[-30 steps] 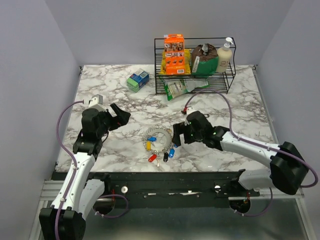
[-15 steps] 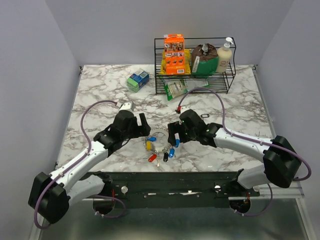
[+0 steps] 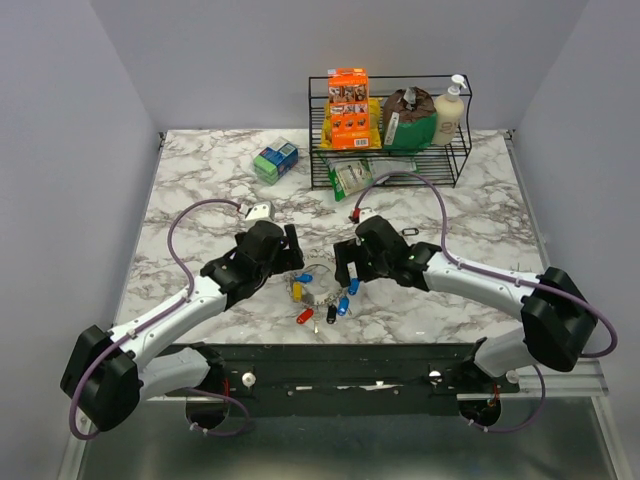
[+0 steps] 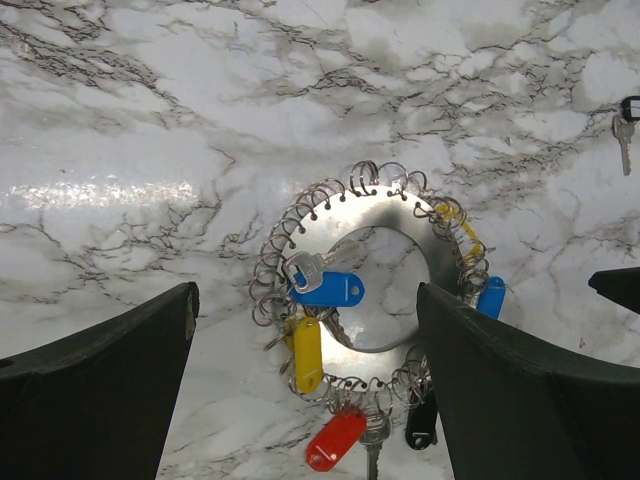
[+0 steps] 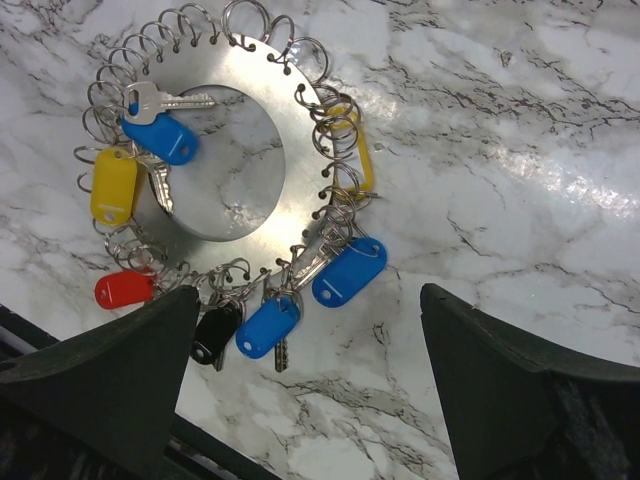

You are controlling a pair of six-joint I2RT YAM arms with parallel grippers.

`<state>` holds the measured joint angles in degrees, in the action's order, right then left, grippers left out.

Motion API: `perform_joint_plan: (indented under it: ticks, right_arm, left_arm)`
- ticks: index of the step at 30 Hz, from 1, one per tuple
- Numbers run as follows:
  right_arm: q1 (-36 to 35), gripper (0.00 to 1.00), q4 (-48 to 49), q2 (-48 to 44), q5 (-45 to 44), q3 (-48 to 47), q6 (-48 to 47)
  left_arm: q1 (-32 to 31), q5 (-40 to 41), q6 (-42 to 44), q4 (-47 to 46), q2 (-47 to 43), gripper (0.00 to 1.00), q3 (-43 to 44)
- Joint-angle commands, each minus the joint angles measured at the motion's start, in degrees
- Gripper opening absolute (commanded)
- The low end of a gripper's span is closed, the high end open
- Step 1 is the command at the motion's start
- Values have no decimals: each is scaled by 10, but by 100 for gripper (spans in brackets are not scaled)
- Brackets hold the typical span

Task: Put the keys on the keyring

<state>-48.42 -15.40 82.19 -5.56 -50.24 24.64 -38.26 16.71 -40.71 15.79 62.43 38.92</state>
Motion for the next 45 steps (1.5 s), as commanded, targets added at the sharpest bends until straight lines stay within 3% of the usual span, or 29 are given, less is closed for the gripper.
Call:
perform_joint_plan:
  ticks: [1,9,23,36,45]
  right_arm:
    - [-4,100,-10,18,1,-26,1]
    - [15,99,22,30,78,-9,3]
    - [25,94,-20,28,95,-31,-21]
    - [25,90,-4,68,116,-42,-28]
    - [25,88,-6,87,150,-67,-43]
  left_arm:
    - [-1,56,-10,9,-16,99,10]
    - [-1,75,-24,1,-36,99,-27]
    - [-1,46,-25,-45,-57,99,-74]
    - [-1,8,-17,-87,-12,99,-71]
    - [-1,8,-28,-45,48,99,-36]
